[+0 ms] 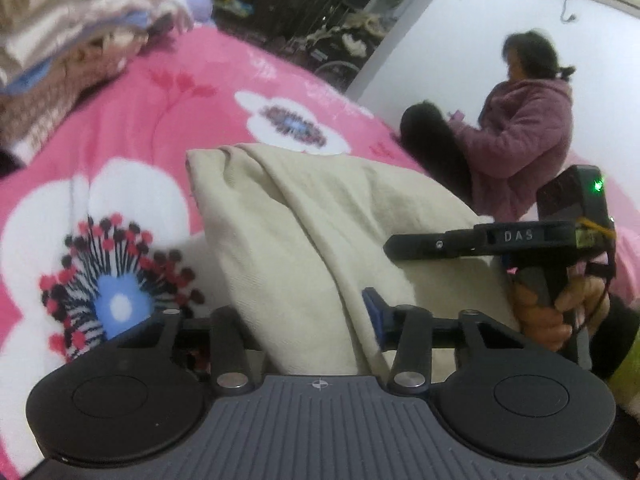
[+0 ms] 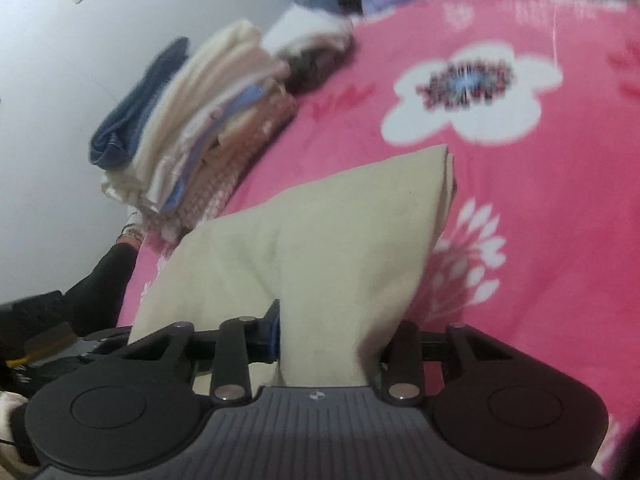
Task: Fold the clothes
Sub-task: 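Grasp the folded trousers with both grippers and lift them, then carry the trousers with both grippers onto the clothes stack and release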
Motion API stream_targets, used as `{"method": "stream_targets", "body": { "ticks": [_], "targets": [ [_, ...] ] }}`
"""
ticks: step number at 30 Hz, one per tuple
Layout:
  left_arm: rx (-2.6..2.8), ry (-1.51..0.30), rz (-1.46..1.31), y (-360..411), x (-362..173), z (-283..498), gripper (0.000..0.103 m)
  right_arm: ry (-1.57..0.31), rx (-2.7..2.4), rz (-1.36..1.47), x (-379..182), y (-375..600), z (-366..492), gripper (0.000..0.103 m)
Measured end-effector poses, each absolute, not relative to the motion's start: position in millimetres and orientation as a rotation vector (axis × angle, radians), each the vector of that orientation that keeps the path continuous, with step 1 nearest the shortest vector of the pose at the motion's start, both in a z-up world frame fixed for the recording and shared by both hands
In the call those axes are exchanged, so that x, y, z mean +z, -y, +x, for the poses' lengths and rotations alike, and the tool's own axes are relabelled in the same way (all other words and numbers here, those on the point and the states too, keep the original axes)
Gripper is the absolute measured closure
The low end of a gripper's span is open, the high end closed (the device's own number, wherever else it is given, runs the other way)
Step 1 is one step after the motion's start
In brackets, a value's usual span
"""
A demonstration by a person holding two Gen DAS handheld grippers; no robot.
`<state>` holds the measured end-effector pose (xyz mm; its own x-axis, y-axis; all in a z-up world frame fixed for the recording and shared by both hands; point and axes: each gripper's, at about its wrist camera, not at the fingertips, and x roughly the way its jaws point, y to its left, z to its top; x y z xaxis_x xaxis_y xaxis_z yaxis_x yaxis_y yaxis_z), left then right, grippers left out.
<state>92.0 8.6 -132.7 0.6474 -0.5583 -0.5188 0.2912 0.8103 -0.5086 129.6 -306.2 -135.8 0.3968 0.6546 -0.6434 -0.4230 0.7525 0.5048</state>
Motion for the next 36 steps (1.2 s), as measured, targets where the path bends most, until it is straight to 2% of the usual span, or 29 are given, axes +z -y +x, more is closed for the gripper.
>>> {"method": "stream_targets", "body": {
  "ticks": [7, 14, 21, 25, 31, 34, 36],
  "targets": [
    [-0.545, -0.574, -0.405, -17, -82, 56, 0.062, -0.779, 0.673, 0.234, -72, 299, 82, 0.068],
    [-0.504, -0.414, -0.445, -42, -9, 33, 0.062, -0.61, 0.756, 0.086, 23, 262, 70, 0.068],
    [-0.384, -0.258, -0.514, -104, 55, 48, 0.062, -0.478, 0.923, -0.121, 123, 172, 123, 0.068],
    [-0.293, -0.188, -0.528, -150, 76, 69, 0.062, -0.46, 1.02, -0.235, 160, 93, 176, 0.068],
    [-0.129, -0.224, -0.602, -218, 58, 121, 0.062, -0.508, 1.166, -0.428, 164, -46, 265, 0.067],
    [-0.021, -0.289, -0.67, -250, 21, 152, 0.062, -0.559, 1.212, -0.501, 121, -112, 307, 0.062],
    [0.033, -0.337, -0.728, -266, -9, 168, 0.062, -0.612, 1.233, -0.511, 79, -152, 339, 0.053]
  ]
}}
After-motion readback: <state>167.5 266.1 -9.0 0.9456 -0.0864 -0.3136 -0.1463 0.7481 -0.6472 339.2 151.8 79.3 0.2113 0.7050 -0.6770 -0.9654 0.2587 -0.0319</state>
